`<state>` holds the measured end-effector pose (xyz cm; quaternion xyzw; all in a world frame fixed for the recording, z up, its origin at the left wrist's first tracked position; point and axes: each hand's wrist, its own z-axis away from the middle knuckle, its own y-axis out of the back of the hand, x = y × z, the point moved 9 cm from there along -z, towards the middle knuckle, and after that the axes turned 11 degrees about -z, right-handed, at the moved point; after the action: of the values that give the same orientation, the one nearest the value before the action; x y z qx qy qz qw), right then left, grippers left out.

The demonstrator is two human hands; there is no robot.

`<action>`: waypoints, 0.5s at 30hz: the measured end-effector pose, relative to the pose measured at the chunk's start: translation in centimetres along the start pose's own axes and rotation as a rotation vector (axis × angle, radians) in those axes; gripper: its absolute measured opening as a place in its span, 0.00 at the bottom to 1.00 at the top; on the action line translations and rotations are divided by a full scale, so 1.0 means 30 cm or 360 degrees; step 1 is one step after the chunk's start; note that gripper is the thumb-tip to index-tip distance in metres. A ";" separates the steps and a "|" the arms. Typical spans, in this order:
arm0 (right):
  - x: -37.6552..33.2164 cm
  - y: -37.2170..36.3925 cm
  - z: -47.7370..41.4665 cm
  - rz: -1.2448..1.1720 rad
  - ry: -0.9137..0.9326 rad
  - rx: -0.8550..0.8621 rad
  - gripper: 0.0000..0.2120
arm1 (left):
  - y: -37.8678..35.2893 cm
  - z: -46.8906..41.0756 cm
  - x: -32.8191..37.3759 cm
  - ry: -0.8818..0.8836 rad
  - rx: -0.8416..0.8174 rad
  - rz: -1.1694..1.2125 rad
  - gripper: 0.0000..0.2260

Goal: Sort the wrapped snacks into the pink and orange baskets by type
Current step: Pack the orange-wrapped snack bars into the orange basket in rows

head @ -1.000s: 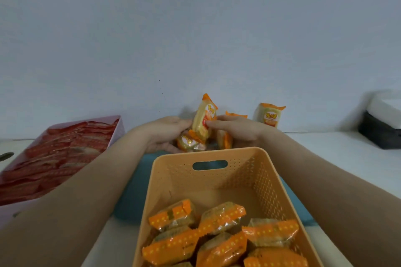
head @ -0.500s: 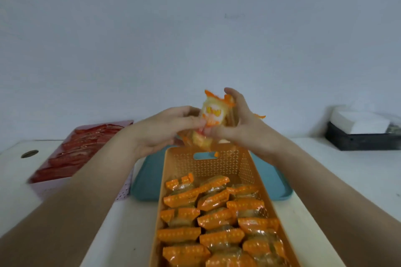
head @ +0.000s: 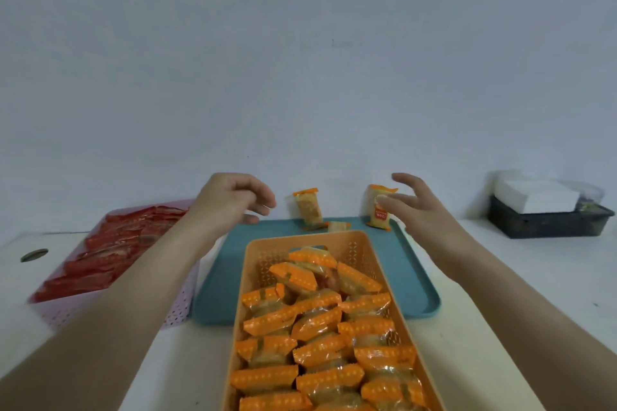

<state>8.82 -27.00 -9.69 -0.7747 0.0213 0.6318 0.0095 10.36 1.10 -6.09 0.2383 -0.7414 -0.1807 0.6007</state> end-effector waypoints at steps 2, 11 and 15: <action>0.109 0.075 -0.074 0.0095 -0.0191 0.0157 0.33 | -0.016 -0.085 -0.058 0.0086 -0.0006 -0.0049 0.13; 0.343 0.083 -0.369 0.0197 -0.0295 0.0240 0.37 | -0.391 -0.331 -0.323 0.0330 -0.0738 -0.0262 0.27; 0.408 0.014 -0.434 0.0604 -0.0273 0.0186 0.17 | -0.494 -0.371 -0.333 0.0175 -0.0851 -0.0234 0.19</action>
<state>24.00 -28.21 -19.04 -0.6983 0.2025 0.6837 -0.0628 24.89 -5.17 -19.96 0.1340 -0.6144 -0.3997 0.6669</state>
